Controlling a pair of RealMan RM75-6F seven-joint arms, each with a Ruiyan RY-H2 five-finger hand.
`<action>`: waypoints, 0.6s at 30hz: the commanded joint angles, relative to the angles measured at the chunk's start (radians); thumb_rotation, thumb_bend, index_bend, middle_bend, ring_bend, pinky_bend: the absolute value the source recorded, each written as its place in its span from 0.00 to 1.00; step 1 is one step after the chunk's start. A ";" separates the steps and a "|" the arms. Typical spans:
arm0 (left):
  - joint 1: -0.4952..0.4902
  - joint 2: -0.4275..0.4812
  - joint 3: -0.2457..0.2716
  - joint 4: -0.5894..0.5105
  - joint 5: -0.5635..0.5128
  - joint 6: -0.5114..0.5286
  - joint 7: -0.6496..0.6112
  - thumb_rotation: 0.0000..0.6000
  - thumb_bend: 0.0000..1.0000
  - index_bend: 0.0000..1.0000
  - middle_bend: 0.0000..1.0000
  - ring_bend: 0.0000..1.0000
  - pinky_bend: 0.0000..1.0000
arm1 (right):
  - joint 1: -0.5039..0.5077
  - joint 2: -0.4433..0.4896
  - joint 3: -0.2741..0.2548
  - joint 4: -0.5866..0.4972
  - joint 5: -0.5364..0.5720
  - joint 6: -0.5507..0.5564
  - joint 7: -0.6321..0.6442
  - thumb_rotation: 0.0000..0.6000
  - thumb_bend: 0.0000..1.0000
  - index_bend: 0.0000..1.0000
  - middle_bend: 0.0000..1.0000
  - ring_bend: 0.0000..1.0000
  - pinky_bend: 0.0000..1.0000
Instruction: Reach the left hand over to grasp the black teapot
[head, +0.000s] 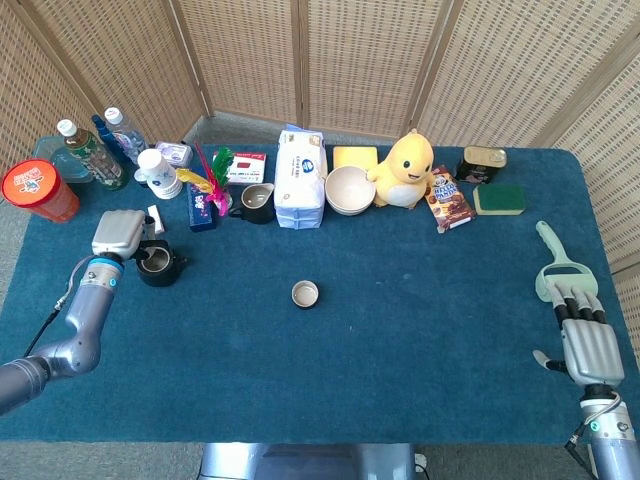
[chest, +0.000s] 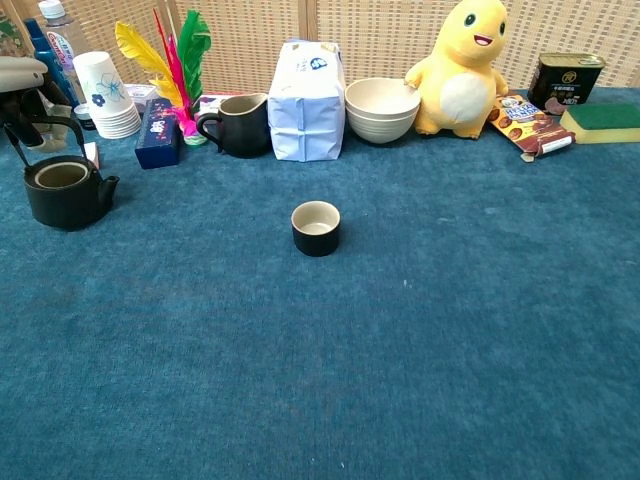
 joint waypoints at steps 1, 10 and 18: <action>0.013 0.036 0.012 -0.051 0.045 0.002 -0.028 1.00 0.59 0.72 0.93 0.84 1.00 | 0.000 0.002 -0.001 -0.004 0.000 -0.001 -0.001 1.00 0.00 0.00 0.00 0.00 0.00; 0.041 0.114 0.012 -0.173 0.161 0.055 -0.098 1.00 0.66 0.71 0.95 0.85 1.00 | 0.000 0.007 -0.003 -0.015 -0.003 0.001 -0.001 1.00 0.00 0.00 0.00 0.00 0.00; 0.046 0.168 -0.005 -0.310 0.268 0.122 -0.134 1.00 0.65 0.71 0.95 0.85 1.00 | -0.001 0.012 -0.003 -0.019 -0.004 0.003 0.006 1.00 0.00 0.00 0.00 0.00 0.00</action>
